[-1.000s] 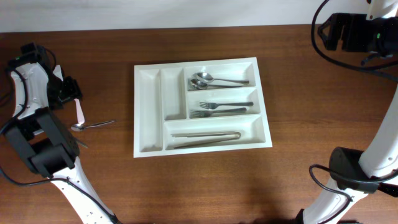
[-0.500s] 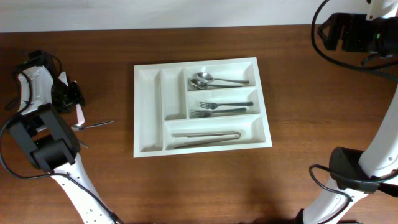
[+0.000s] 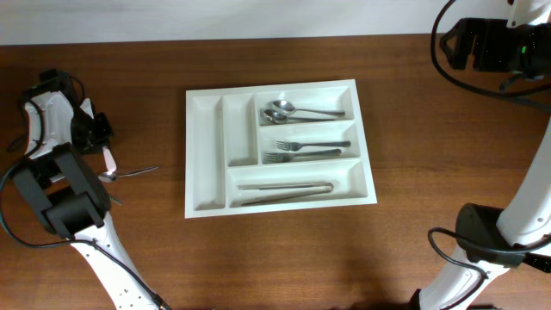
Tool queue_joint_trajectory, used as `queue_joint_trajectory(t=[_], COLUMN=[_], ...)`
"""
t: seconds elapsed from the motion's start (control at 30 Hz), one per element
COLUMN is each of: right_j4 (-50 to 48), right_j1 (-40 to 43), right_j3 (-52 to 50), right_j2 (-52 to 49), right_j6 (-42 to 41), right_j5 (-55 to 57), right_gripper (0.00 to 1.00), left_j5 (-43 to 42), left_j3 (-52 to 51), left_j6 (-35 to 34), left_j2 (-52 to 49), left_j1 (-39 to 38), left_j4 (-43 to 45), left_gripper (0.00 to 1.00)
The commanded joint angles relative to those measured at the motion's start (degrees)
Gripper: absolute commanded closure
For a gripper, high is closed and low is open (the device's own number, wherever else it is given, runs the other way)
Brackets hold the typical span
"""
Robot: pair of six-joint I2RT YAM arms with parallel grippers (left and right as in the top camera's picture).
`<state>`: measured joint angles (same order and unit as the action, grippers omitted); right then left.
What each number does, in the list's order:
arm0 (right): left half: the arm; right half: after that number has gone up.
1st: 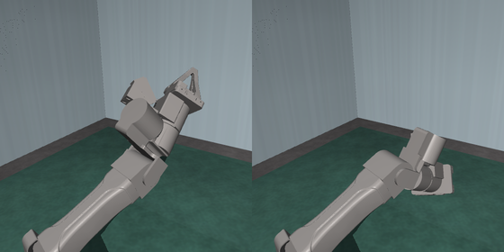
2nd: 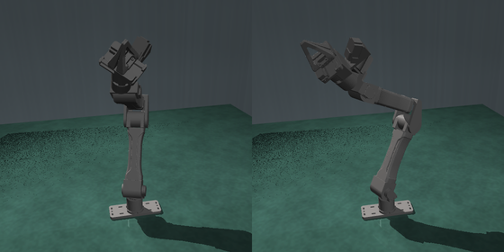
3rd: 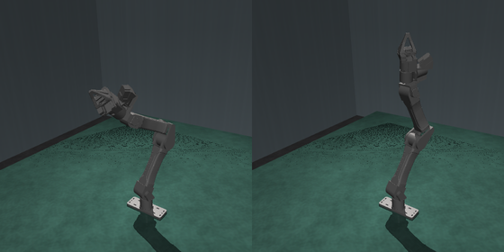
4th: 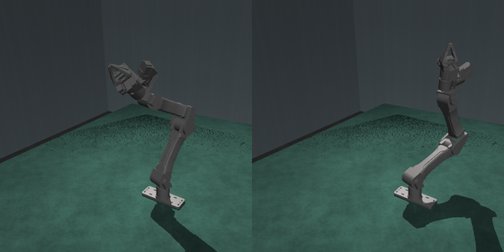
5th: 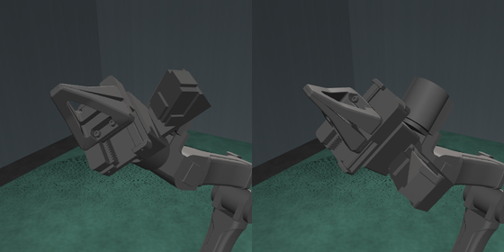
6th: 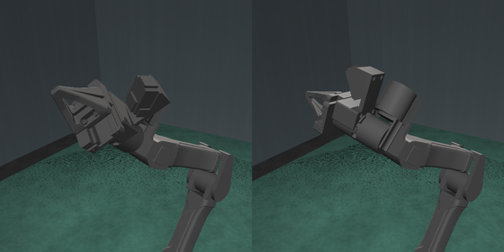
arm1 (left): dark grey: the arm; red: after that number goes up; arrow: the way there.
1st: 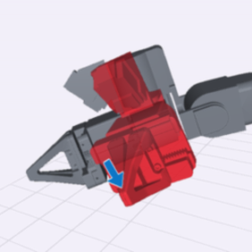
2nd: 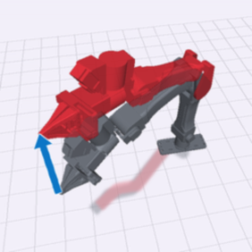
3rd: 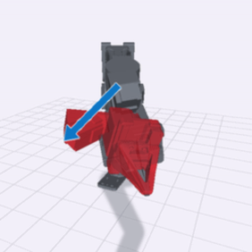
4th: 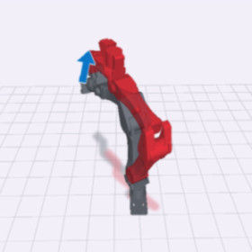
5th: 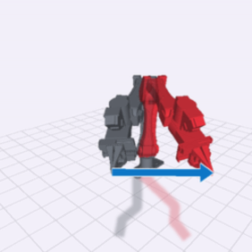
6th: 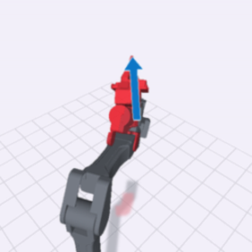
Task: Pack container
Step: 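Carry the knife with the left gripper into the left narrow compartment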
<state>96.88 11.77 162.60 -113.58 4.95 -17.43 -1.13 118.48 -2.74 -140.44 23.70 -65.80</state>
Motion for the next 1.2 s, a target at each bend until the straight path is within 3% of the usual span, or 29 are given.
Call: queue_joint_trajectory(t=[0.0,0.63,1.0,1.17], right_j4=[-0.2,-0.2,-0.2,-0.2], right_j1=[0.2,0.2,0.2,0.2], right_j3=[0.6,0.6,0.6,0.6], right_j2=[-0.3,-0.3,-0.3,-0.3], right_j6=[0.1,0.1,0.1,0.1], right_j5=[0.1,0.1,0.1,0.1], right_gripper=[0.01,0.01,0.01,0.01], left_j5=[-1.1,-1.1,-2.8,-3.7], left_j3=[0.3,21.2,40.4,42.6], left_j6=[0.8,1.0,3.2,3.2], left_j2=[-2.4,-2.4,-2.3,-2.3], left_j1=[-0.1,-2.6,-13.9,-20.7], left_j4=[-1.5,-17.6,-27.8,-28.4], left_gripper=[0.98,0.98,0.98,0.98])
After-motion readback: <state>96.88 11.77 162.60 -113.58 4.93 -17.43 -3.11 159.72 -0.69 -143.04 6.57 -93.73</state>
